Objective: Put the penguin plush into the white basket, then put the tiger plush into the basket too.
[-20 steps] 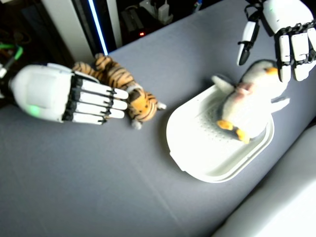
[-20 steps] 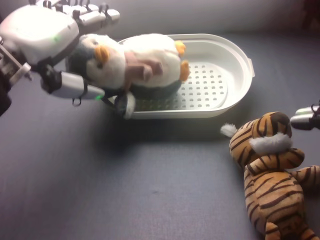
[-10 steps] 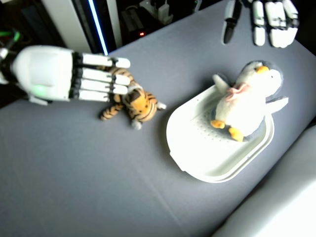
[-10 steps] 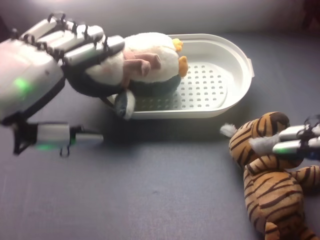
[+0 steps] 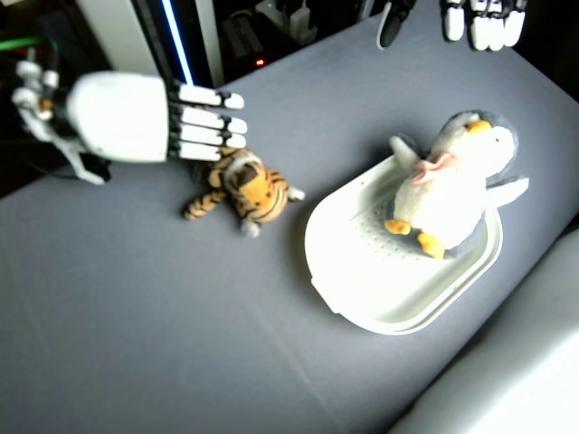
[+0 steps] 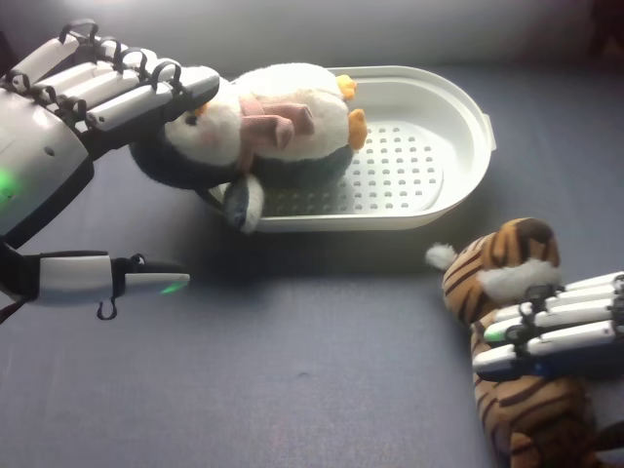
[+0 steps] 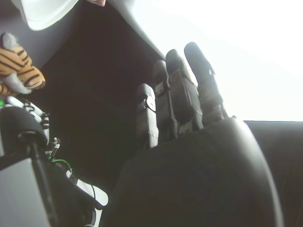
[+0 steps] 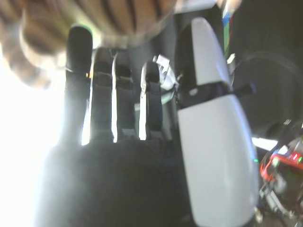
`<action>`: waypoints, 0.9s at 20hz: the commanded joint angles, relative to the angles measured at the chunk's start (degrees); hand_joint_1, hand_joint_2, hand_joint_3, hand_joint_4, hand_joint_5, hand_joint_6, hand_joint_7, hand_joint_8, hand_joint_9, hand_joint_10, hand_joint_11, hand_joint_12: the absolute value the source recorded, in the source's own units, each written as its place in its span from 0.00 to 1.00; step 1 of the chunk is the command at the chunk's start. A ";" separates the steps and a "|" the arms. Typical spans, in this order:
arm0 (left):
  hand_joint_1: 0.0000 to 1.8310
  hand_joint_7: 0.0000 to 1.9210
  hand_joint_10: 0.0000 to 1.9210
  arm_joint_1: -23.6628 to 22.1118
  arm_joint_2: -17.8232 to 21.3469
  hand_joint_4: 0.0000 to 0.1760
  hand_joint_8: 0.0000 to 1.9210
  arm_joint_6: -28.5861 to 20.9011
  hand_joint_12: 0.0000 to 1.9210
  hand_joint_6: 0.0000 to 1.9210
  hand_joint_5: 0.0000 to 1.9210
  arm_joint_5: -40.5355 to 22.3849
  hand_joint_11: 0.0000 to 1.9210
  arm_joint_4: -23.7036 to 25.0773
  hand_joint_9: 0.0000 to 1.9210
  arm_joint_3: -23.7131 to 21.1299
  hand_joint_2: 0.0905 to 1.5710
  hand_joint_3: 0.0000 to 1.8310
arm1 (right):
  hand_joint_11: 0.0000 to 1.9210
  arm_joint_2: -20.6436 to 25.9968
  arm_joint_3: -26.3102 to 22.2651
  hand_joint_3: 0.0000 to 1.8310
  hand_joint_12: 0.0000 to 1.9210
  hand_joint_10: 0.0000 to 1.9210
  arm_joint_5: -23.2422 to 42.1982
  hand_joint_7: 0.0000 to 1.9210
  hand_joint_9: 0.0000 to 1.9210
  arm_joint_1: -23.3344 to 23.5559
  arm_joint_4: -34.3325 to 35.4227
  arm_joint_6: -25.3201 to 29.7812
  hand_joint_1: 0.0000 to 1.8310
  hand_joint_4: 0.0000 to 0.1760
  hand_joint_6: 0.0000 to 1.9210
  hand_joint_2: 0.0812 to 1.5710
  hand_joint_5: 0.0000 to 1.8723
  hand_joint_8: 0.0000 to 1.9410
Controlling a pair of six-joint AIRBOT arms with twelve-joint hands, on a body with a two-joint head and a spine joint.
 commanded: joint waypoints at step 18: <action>0.46 0.19 0.00 1.88 -0.12 0.69 0.00 -2.89 0.42 0.00 0.17 -9.01 0.00 -0.97 0.19 -0.04 0.52 0.00 | 0.31 -3.21 4.24 0.00 0.75 0.64 -4.69 0.35 0.33 11.42 -1.80 -2.77 0.64 0.00 0.63 0.77 0.47 0.72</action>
